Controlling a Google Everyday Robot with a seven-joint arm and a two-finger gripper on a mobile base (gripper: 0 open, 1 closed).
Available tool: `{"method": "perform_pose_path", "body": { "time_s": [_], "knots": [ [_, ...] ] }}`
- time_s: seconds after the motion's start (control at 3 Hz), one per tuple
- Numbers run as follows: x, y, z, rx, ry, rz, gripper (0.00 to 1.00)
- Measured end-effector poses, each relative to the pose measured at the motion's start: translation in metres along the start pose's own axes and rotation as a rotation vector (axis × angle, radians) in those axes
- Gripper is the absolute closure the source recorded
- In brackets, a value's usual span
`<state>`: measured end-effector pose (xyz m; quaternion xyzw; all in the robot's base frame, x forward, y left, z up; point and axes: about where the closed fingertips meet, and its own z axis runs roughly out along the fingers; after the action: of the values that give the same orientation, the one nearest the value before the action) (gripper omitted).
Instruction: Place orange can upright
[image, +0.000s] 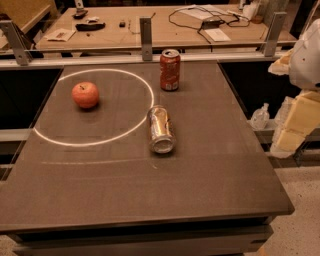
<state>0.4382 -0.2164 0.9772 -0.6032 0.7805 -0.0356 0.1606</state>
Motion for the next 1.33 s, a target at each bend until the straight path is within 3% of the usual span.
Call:
{"method": "perform_pose_path", "body": {
  "time_s": [0.67,1.0,1.33],
  "knots": [
    [-0.004,-0.002,-0.001,-0.004,0.007,0.021,0.00],
    [-0.016,-0.002,0.007,-0.032,0.048,0.069,0.00],
    [-0.025,-0.004,0.019,-0.062,0.087,0.174,0.00]
  ]
}}
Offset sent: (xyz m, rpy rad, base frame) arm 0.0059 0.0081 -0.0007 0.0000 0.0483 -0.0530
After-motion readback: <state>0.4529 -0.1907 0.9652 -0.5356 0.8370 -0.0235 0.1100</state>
